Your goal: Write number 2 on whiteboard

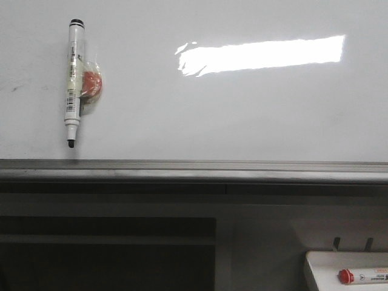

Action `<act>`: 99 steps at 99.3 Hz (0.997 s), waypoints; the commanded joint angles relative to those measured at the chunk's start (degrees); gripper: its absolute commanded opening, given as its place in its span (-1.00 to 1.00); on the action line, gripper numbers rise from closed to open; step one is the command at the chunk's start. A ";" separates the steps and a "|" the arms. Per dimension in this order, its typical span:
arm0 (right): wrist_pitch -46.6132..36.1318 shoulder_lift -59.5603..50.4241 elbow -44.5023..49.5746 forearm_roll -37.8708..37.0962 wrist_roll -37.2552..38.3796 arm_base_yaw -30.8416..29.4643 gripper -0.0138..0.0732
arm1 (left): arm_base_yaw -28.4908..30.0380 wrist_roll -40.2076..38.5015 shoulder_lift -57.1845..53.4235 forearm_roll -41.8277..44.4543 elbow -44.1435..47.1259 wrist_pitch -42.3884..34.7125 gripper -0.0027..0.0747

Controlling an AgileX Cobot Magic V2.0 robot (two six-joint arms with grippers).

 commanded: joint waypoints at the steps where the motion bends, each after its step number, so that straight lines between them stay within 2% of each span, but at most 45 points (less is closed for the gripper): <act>1: -13.03 -1.31 1.35 -1.14 -0.25 -0.22 -0.85 | 0.18 -0.42 -1.48 -12.48 0.59 -5.79 -0.98; 10: -21.05 -1.31 1.35 4.85 1.63 -0.22 -0.85 | 0.18 -0.42 -1.48 -18.97 0.59 -5.55 -0.98; 14: -23.93 -1.31 1.35 9.43 5.38 -0.22 -0.85 | 0.18 -0.42 -1.48 -21.98 0.59 -5.55 -0.98; 23: -22.18 -1.31 1.35 21.06 12.36 -0.22 -0.85 | 0.18 -0.42 -1.48 -30.40 0.59 -5.01 -0.98; 32: -20.32 -1.31 1.35 32.79 13.03 -0.22 -0.85 | 0.18 -0.42 -1.48 -36.93 0.59 -3.31 -0.98; 40: -23.41 -1.31 0.47 40.64 14.55 -0.22 -0.85 | 0.18 -0.05 -1.48 -42.42 -0.04 -2.97 -0.98; 44: -24.46 -1.31 -0.61 42.76 16.02 -0.22 -0.85 | 0.06 2.12 -1.48 -40.76 -1.72 -0.76 -0.98; 48: -24.00 -1.31 -2.54 42.95 16.13 -0.22 -0.85 | -0.26 8.24 -1.48 -37.05 -4.60 3.38 -0.98; 52: -20.57 -1.31 -5.30 42.72 16.13 -0.22 -0.85 | -0.45 14.32 -1.21 -33.95 -8.13 7.30 -0.98; 57: -13.17 -1.01 -9.24 41.84 15.69 -0.22 -0.85 | -0.59 18.25 -0.24 -29.55 -12.56 12.64 -0.98; 67: 2.50 1.91 -17.08 36.38 11.97 0.01 -0.85 | -0.30 18.84 4.68 -19.76 -21.47 17.26 -0.98; 74: 7.51 4.99 -21.81 34.57 7.88 0.12 -0.84 | -0.30 18.84 9.66 -12.33 -27.47 20.75 -0.98; 82: 8.52 9.64 -26.41 34.44 1.92 0.12 -0.79 | -0.53 18.84 15.89 -6.42 -33.15 25.76 -0.93; 89: 8.39 13.81 -29.53 34.44 -0.49 0.12 -0.63 | -2.53 18.84 20.26 -5.66 -36.24 27.47 -0.70; 96: 8.49 17.74 -32.00 34.54 -0.50 0.12 -0.40 | -4.13 18.84 24.62 -5.77 -38.06 29.13 -0.29; 99: 8.62 19.18 -32.77 34.54 -0.50 0.12 -0.28 | -4.81 18.84 26.84 -5.77 -38.50 29.28 -0.05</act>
